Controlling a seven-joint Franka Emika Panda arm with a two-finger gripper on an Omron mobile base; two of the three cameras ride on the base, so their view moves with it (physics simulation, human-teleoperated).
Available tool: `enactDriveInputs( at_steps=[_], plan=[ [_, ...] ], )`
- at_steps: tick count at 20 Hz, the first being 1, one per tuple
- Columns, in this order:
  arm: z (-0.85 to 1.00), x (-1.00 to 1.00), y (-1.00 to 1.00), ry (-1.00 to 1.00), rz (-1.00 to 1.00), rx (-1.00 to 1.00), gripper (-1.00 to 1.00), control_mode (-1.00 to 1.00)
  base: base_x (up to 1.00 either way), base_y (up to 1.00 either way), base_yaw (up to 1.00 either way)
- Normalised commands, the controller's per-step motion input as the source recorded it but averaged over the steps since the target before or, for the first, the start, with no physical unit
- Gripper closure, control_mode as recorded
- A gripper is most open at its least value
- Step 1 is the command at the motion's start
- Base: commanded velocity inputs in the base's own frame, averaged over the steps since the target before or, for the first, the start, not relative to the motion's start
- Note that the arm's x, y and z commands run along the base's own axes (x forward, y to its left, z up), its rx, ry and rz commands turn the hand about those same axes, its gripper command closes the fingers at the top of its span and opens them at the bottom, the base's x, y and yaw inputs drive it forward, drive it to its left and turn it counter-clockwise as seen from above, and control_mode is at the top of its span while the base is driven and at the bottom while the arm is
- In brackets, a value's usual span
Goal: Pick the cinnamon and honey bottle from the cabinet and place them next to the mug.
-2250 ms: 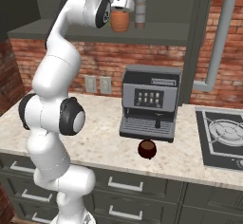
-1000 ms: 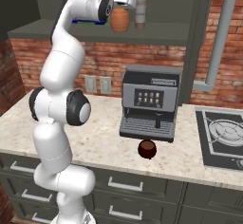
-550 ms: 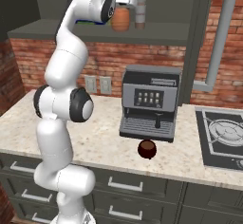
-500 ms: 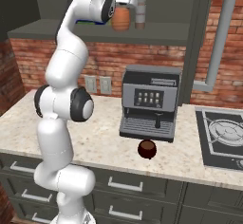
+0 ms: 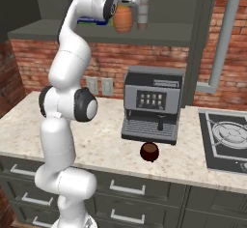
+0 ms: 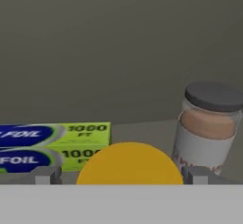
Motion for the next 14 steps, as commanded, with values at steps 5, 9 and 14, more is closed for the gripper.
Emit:
enactDriveInputs(
  at_steps=[5,9,14],
  plan=[
    [-0.04,0.0,0.0,0.01,0.0,0.01,-1.0,-1.0,0.0,0.0,0.0],
    [-0.21,-0.01,0.0,0.07,0.0,0.04,-1.0,-1.0,0.0,0.0,0.0],
    [-0.04,0.0,0.0,0.02,0.0,0.01,1.0,-1.0,0.0,0.0,0.0]
  ],
)
